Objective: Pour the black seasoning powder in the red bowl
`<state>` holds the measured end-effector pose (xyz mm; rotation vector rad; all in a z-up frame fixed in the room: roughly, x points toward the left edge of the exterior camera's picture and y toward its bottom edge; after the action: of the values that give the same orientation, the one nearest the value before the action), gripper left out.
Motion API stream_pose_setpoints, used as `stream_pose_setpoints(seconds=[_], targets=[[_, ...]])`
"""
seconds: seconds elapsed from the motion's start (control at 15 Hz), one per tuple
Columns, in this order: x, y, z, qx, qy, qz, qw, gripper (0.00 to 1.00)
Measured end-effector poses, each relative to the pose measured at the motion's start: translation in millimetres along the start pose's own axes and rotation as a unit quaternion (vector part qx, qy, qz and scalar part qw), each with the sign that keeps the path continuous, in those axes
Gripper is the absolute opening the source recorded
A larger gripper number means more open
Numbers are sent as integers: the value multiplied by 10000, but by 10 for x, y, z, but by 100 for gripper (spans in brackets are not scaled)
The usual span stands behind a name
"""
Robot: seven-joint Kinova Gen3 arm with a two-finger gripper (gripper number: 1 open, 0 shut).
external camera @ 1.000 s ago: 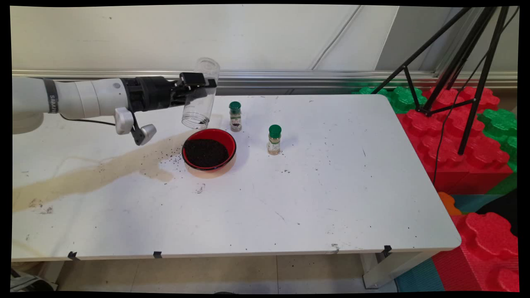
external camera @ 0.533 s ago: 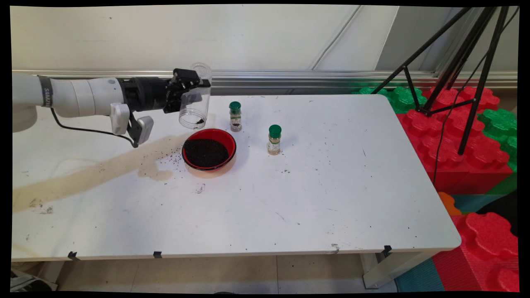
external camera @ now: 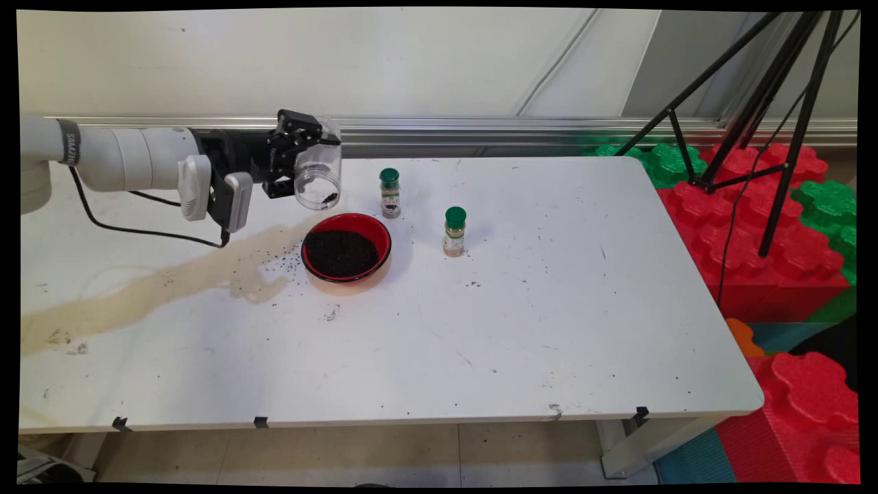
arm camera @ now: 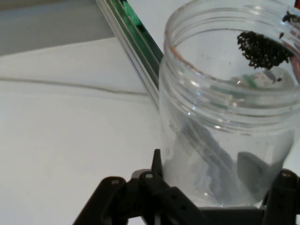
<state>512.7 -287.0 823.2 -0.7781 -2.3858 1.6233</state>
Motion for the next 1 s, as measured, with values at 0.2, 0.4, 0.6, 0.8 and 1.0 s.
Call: stream_pose_setpoints(seconds=[0.2,0.4,0.6,0.8,1.0], targets=[[-7,-3,-6,-108,-25,-425,9990,0],[-20,-5,-7,-207,-49,-851,9961,0],[-34,-12,-12,-288,-67,-1260,9916,0],[-57,-36,-26,-367,-77,-1823,9825,0],[-81,-81,-37,-412,-65,-2342,9713,0]])
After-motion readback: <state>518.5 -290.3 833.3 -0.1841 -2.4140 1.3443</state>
